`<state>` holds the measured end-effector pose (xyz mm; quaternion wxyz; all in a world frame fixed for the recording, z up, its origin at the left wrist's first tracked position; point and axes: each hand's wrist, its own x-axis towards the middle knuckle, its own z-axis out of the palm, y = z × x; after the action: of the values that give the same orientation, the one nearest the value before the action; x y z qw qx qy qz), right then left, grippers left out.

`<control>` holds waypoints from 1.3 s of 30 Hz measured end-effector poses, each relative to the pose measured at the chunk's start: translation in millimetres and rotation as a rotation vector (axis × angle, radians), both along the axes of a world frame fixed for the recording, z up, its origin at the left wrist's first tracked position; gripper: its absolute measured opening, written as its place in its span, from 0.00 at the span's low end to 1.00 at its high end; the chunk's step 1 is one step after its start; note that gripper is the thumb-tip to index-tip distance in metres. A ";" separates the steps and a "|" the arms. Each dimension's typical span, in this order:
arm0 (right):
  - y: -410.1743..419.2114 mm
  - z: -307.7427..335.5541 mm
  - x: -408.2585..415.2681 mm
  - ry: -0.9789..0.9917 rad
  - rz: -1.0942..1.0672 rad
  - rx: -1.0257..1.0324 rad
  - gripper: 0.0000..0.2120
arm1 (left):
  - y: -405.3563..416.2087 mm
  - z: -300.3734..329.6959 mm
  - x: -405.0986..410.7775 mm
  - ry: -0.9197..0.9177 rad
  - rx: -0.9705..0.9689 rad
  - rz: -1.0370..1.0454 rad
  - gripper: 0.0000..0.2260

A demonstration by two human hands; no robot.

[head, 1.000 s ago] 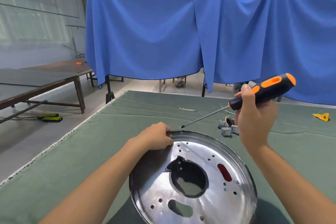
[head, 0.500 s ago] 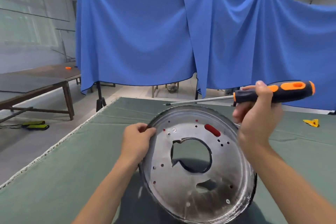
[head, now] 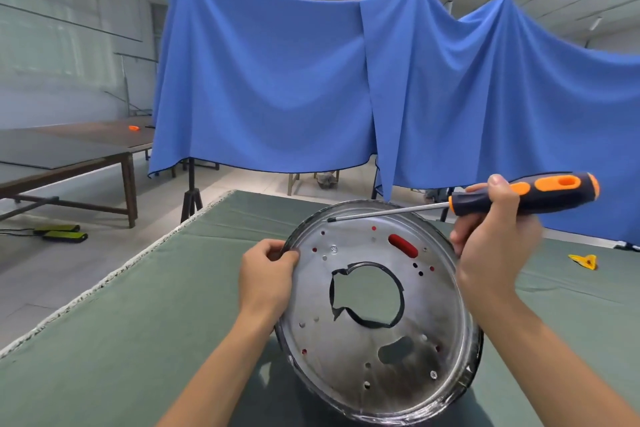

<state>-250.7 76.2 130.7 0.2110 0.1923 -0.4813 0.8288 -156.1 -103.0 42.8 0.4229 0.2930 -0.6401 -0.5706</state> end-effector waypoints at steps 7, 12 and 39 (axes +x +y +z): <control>-0.9 4.9 3.0 0.061 -0.037 0.012 0.15 | 3.1 3.0 1.3 0.018 -0.040 -0.001 0.04; -2.5 8.3 6.6 0.090 -0.046 0.018 0.15 | 2.5 2.5 4.1 0.024 -0.056 -0.005 0.04; 0.1 10.9 16.1 0.150 -0.071 0.072 0.14 | 2.0 -0.5 5.9 0.103 -0.013 -0.052 0.04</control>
<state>-234.6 76.3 141.6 0.2684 0.2442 -0.5002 0.7862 -150.1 -101.0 42.4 0.4422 0.2434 -0.6286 -0.5917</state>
